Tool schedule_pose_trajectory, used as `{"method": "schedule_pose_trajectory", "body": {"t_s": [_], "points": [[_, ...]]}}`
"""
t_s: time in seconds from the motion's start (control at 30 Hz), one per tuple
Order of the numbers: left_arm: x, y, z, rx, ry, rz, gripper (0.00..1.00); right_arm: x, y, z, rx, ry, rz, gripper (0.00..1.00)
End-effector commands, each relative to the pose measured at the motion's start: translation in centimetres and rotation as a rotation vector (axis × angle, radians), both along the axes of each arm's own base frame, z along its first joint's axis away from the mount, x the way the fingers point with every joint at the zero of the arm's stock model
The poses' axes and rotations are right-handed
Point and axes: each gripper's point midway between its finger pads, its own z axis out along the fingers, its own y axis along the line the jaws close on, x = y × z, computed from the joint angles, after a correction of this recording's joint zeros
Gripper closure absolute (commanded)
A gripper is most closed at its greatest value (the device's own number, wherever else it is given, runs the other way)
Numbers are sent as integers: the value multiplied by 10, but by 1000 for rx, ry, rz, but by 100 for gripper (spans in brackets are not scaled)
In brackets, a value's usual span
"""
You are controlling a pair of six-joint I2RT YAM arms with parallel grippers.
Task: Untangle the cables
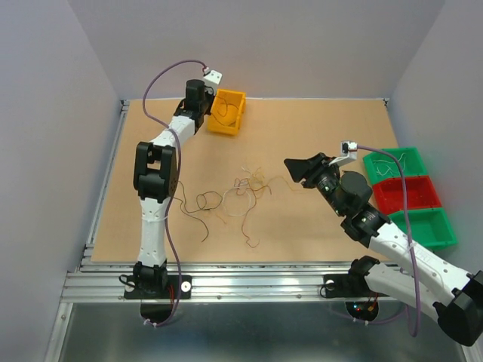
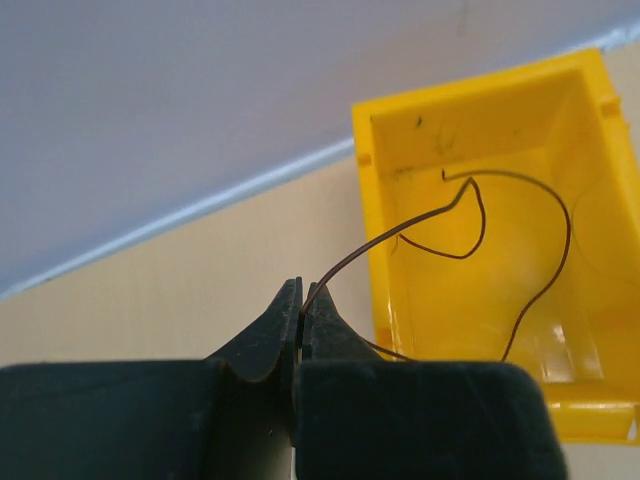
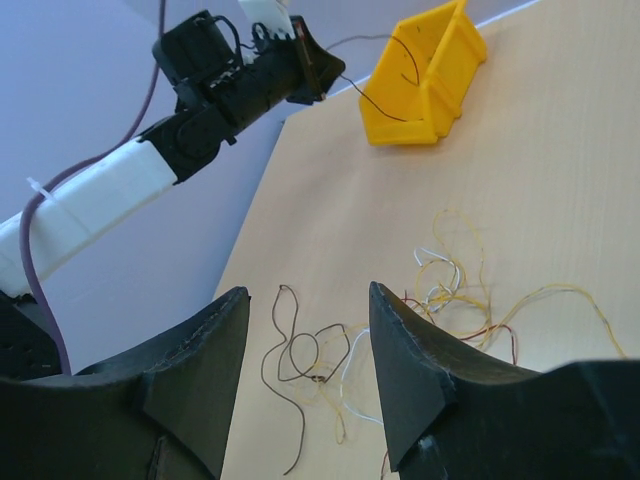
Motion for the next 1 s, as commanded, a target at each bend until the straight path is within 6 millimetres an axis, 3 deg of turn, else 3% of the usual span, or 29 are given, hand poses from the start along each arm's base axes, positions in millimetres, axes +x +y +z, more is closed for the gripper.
{"method": "schedule_pose_trajectory", "body": {"t_s": [0.0,0.03,0.07,0.1,0.37,0.43,0.47,0.5,0.53,0.57,0.63,0.73,0.77,0.8,0.87,0.93,0.97], "points": [[-15,-14,46,-8,-58,-67,100,-5,-1,8,22,-22,17,43],[-13,-15,51,1,-63,-61,100,-5,-2,7,21,-23,12,43],[-14,-19,35,19,-15,-70,100,-4,-2,7,20,-21,7,43],[-12,-24,40,25,-19,-73,100,-4,-3,6,17,-20,3,43],[-28,-50,14,233,22,-26,100,-3,-3,4,10,-18,0,43],[-23,-56,25,212,6,-22,97,-3,-4,4,12,-17,-2,43],[-24,-56,5,226,68,-28,96,-2,-4,4,10,-18,-6,43],[-17,-56,22,212,38,-7,93,-2,-5,4,9,-18,-8,43],[-15,-58,21,214,43,-9,92,-2,-5,5,9,-20,-7,43],[-15,-57,8,227,78,-13,90,-3,-5,6,9,-23,-8,43],[-15,-62,15,214,73,-40,78,-2,-6,7,-7,-28,-10,42],[-24,-64,23,194,73,-57,61,1,-4,-1,-81,-2,-3,29],[-26,-62,40,180,44,-52,59,7,1,3,-117,-1,7,25],[-32,-63,36,178,59,-58,54,10,4,-10,-169,49,12,24],[-38,-61,44,167,55,-61,51,17,11,-17,-218,80,25,24],[-53,-61,67,131,34,-79,48,26,24,-36,-274,131,69,25],[-56,-62,54,129,62,-88,47,29,30,-45,-292,151,88,26]]}}
